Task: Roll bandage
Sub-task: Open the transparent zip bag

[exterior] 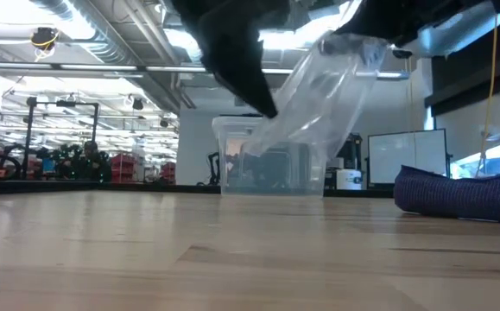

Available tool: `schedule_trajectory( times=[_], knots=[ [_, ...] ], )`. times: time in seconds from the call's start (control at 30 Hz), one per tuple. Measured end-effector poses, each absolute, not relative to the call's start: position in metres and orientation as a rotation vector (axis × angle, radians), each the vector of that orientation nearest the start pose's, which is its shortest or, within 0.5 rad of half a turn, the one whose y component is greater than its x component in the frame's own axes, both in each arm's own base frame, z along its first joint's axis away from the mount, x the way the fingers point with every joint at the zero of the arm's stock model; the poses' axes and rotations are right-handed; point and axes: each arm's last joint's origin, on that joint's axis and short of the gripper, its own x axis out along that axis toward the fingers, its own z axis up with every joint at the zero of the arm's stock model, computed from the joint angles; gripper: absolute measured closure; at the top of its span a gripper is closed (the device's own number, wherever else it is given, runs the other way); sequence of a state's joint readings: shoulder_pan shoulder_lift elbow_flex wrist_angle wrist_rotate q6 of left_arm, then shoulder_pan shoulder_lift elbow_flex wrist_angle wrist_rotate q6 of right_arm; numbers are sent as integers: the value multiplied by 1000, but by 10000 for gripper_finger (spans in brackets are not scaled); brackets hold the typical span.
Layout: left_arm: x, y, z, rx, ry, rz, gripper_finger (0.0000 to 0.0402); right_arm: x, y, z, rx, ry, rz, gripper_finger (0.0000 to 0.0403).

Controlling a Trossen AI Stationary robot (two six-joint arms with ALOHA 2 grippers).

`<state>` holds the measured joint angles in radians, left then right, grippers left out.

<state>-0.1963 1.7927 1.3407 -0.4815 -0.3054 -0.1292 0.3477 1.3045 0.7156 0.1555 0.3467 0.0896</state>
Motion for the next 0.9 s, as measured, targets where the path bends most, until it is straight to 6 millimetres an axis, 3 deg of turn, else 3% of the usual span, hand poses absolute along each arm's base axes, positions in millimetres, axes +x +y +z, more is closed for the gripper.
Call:
schedule_trajectory(
  times=[0.23, 0.57, 0.7, 0.9],
  knots=[
    [362, -69, 223, 96, 1045, 192, 379, 265, 85, 246, -111, 436, -10, 400],
    [357, -71, 219, 112, 1101, 183, 355, 266, 86, 256, -118, 444, -10, 400],
    [358, -70, 234, 80, 1065, 158, 332, 264, 85, 251, -136, 491, -14, 400],
    [342, -63, 280, 143, 931, 136, 273, 265, 85, 230, -206, 569, -8, 400]
  ],
)
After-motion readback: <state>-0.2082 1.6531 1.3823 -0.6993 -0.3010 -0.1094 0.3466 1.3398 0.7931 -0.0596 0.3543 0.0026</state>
